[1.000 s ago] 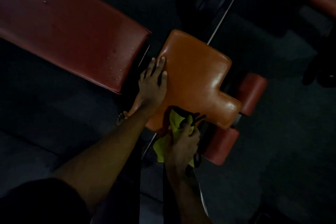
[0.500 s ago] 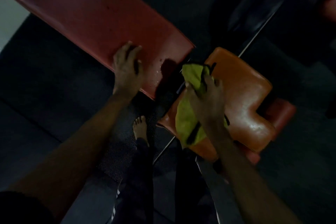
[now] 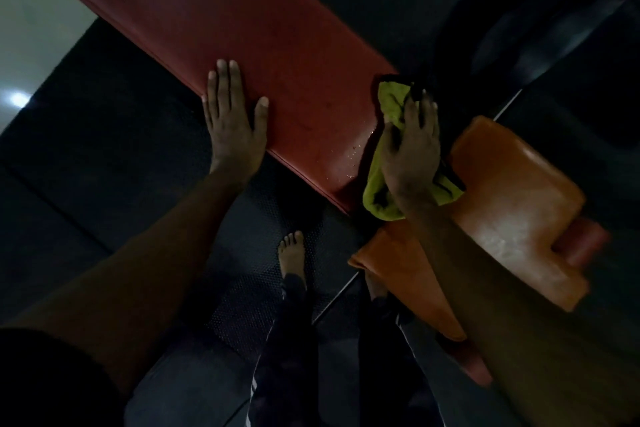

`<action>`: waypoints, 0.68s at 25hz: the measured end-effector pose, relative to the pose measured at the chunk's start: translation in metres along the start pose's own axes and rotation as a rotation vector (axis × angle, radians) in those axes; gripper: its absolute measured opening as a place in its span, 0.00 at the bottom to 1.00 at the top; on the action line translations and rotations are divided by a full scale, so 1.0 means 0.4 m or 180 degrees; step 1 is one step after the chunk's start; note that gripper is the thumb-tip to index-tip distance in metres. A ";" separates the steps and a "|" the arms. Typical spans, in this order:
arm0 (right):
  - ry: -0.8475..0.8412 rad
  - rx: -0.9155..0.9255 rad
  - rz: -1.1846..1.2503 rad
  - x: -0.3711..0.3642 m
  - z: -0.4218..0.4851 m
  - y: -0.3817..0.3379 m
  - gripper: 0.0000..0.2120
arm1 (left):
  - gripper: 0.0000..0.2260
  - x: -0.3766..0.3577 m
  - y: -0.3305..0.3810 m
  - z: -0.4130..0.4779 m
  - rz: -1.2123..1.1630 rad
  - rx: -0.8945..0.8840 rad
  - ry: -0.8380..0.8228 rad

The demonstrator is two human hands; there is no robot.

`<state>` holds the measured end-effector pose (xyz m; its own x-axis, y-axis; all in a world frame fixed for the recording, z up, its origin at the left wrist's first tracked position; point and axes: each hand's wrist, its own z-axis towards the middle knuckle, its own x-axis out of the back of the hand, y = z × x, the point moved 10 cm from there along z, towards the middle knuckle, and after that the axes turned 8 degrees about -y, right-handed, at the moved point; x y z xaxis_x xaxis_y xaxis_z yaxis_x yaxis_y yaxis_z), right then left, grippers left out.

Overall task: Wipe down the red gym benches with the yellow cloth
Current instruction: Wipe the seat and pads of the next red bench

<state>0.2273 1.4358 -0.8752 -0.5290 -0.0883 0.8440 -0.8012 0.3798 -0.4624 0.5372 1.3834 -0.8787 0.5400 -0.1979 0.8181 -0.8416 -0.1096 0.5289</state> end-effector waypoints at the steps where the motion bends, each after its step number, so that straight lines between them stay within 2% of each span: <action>1: 0.0126 0.0008 -0.0111 0.003 0.005 -0.023 0.25 | 0.31 0.000 0.002 0.000 0.0034 0.0004 0.0029; 3: 0.0147 0.0441 -0.0606 -0.016 -0.005 -0.123 0.25 | 0.30 -0.002 0.008 -0.004 0.0068 -0.0019 0.0051; 5: -0.0108 0.1228 -0.1050 -0.072 -0.042 -0.235 0.25 | 0.29 -0.003 0.006 -0.007 0.0017 -0.0051 0.0027; 7: -0.0250 0.1558 -0.1103 -0.077 -0.023 -0.263 0.24 | 0.29 -0.006 0.002 -0.003 -0.0049 -0.0071 -0.0065; 9: -0.0181 0.1251 -0.1016 -0.039 0.040 -0.230 0.24 | 0.30 -0.010 -0.003 -0.002 -0.0073 -0.0096 -0.0119; 12: -0.0013 -0.0022 -0.0537 0.006 0.125 -0.158 0.26 | 0.30 -0.012 -0.004 -0.004 0.0014 -0.0086 -0.0133; 13: 0.0075 -0.0241 -0.0518 0.005 0.123 -0.167 0.26 | 0.30 -0.014 -0.005 0.001 -0.0002 -0.0068 -0.0175; 14: 0.0148 -0.0202 -0.0613 -0.001 0.104 -0.196 0.25 | 0.30 -0.015 -0.005 0.002 -0.0014 -0.0056 -0.0210; 17: 0.0037 0.0690 -0.1020 -0.057 -0.022 -0.269 0.26 | 0.29 -0.013 -0.004 0.003 -0.0118 -0.0074 -0.0258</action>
<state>0.3280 1.4049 -0.8425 -0.2401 -0.1601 0.9574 -0.9666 0.1309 -0.2205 0.5358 1.3833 -0.8842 0.5670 -0.2724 0.7774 -0.8199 -0.0957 0.5644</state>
